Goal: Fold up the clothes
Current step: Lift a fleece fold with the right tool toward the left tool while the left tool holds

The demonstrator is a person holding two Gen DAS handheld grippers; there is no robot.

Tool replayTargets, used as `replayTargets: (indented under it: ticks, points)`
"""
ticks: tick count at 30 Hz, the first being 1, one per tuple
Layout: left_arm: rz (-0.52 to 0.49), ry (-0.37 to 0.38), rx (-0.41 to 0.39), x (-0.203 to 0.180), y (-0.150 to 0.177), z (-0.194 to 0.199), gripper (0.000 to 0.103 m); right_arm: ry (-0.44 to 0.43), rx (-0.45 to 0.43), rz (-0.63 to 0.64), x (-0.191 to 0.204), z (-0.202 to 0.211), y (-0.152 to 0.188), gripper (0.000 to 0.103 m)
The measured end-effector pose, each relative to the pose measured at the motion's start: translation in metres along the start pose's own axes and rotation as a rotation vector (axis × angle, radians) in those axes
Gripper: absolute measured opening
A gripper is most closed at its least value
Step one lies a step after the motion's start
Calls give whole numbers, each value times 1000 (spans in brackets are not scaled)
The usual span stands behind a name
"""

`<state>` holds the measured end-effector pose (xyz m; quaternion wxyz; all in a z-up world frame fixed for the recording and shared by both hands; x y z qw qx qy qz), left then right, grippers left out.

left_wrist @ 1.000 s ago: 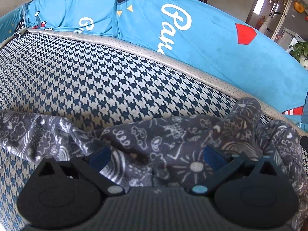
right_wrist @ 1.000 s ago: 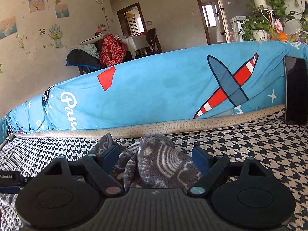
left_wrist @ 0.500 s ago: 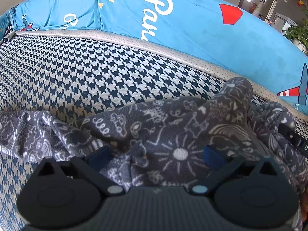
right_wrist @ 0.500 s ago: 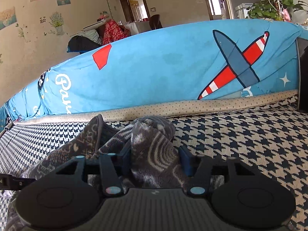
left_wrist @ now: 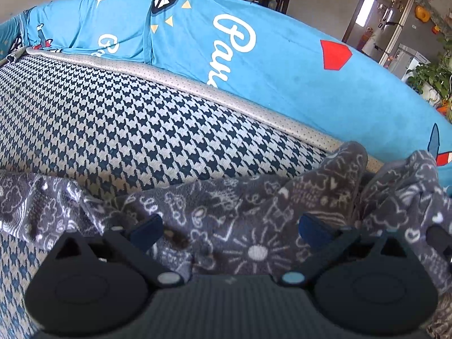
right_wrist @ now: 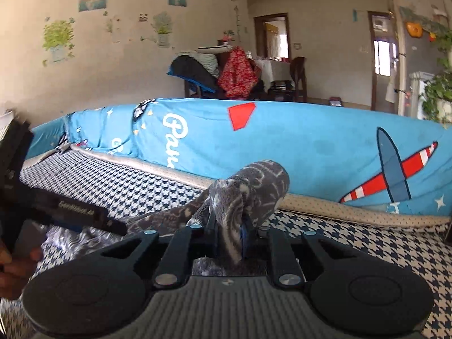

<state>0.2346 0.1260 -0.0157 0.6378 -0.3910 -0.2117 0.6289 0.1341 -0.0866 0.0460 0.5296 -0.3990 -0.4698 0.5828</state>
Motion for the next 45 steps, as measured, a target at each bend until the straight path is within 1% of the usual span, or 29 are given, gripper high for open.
replayTargets:
  ticks: [5,8,9,10,13,14,16,17,19,20,22,23,26,32,34,35,38,41,42,45]
  points:
    - [54,51,-54,-1,-16,13,103,-127,22,109,56,29,8,13]
    - [71,123,-80,-13,-20,22,103,-164,48,196,88,43,23,13]
    - [69,152,-74,-18,-19,23,103,-166,56,212,95,46,28,13]
    - [70,181,-50,-22,-17,20,103,-169,64,227,101,48,33,13]
    - [63,227,44,-35,8,11,103,-169,76,215,109,49,42,13]
    - [54,239,72,-39,17,8,103,-168,78,220,111,49,43,13]
    - [-4,247,81,-51,29,7,103,-172,82,226,113,48,45,13]
    - [-35,249,82,-58,35,7,103,-175,86,221,113,46,47,13]
    - [-113,231,54,-67,44,7,103,-177,105,234,113,41,51,13]
    - [-131,226,42,-67,46,6,103,-178,115,240,113,39,53,13]
    - [-136,231,35,-66,49,8,103,-186,129,246,112,42,56,14]
    - [-129,235,40,-65,49,7,103,-196,132,243,112,45,58,16]
    - [-118,241,51,-59,51,9,103,-230,132,217,106,51,54,18]
    - [-126,245,50,-52,51,9,103,-268,119,95,85,64,39,20]
    - [-122,247,54,-51,51,9,103,-275,112,62,79,68,34,25]
    - [-121,248,55,-50,51,8,103,-274,108,52,76,68,33,29]
    - [-123,248,55,-49,51,9,103,-248,85,-7,62,70,24,40]
    - [-122,251,57,-47,52,9,103,-223,66,-117,47,68,19,49]
    - [-120,252,58,-46,53,8,103,-213,64,-134,45,67,18,53]
    - [-118,253,61,-45,53,9,103,-187,59,-181,40,62,17,56]
Point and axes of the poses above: each gripper's, at about its wrist camera, not at the fingertips, and z roughly against the way its jaws point, x to its left, y to its underside, the point moved 7 cm from there along -z, roughly the way its jaws point, and after that the axes turned 12 degrees about -x, right-handed, at the moved point
